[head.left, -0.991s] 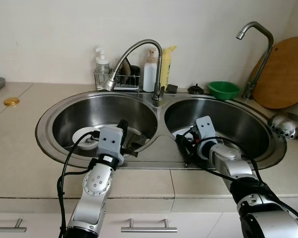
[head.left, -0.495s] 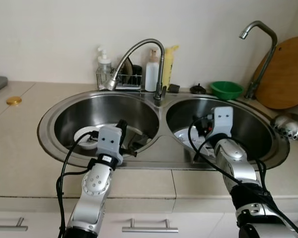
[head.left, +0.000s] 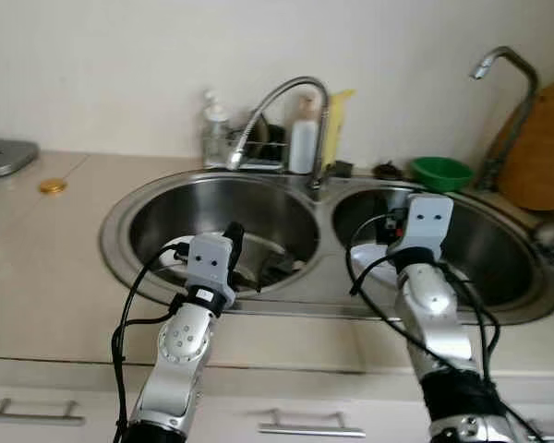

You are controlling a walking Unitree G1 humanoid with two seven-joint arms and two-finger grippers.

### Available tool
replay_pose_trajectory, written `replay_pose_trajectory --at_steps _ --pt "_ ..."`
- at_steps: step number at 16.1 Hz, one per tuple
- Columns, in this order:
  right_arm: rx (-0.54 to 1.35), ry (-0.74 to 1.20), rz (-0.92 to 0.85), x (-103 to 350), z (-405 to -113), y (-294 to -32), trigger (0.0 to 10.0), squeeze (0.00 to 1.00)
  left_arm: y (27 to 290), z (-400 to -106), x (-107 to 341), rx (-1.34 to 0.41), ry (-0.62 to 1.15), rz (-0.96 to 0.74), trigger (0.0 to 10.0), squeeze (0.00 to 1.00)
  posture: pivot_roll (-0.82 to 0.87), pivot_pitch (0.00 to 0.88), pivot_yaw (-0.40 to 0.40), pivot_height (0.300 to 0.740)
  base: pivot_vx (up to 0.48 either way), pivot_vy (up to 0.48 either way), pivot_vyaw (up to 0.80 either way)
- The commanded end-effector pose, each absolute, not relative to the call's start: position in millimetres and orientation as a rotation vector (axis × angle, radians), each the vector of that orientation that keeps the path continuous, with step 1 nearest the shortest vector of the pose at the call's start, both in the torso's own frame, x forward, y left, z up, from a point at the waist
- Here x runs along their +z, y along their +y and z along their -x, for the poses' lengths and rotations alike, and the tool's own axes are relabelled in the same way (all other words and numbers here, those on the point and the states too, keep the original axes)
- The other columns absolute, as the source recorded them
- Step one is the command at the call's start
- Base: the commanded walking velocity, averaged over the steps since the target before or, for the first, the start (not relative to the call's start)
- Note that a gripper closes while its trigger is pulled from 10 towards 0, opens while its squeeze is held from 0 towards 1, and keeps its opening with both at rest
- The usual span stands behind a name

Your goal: Kitchen organization

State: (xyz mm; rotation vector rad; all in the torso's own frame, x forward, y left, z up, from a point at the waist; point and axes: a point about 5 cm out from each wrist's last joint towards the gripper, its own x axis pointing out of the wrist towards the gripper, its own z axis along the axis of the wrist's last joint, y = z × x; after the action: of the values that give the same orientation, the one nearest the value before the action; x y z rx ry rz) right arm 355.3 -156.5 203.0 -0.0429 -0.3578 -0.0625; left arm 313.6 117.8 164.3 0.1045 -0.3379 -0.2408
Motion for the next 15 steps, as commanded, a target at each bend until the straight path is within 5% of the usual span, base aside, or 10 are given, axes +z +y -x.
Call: replay_pose_trajectory --at_steps 1,6,9,15 --pt "-0.057 -0.388 0.055 208 -353 -153 10.0 0.0 116 -314 168 -0.251 -0.349 -0.108 10.0 0.0 0.06 0.0 -0.051 0.74 0.0 0.454 0.0" --pt "-0.069 -0.398 0.075 207 -349 -147 10.0 0.0 117 -314 169 -0.252 -0.359 -0.114 10.0 0.0 0.06 0.0 -0.05 0.74 0.0 0.454 0.0" --pt "-0.071 -0.413 0.053 208 -346 -144 10.0 0.0 117 -313 173 -0.252 -0.392 -0.116 10.0 0.0 0.06 0.0 -0.048 0.74 0.0 0.0 0.0" --pt "-0.154 -0.456 0.042 210 -337 -151 10.0 0.0 110 -309 179 -0.285 -0.45 -0.172 10.0 0.0 0.05 0.0 -0.045 0.74 0.0 0.0 -0.8"
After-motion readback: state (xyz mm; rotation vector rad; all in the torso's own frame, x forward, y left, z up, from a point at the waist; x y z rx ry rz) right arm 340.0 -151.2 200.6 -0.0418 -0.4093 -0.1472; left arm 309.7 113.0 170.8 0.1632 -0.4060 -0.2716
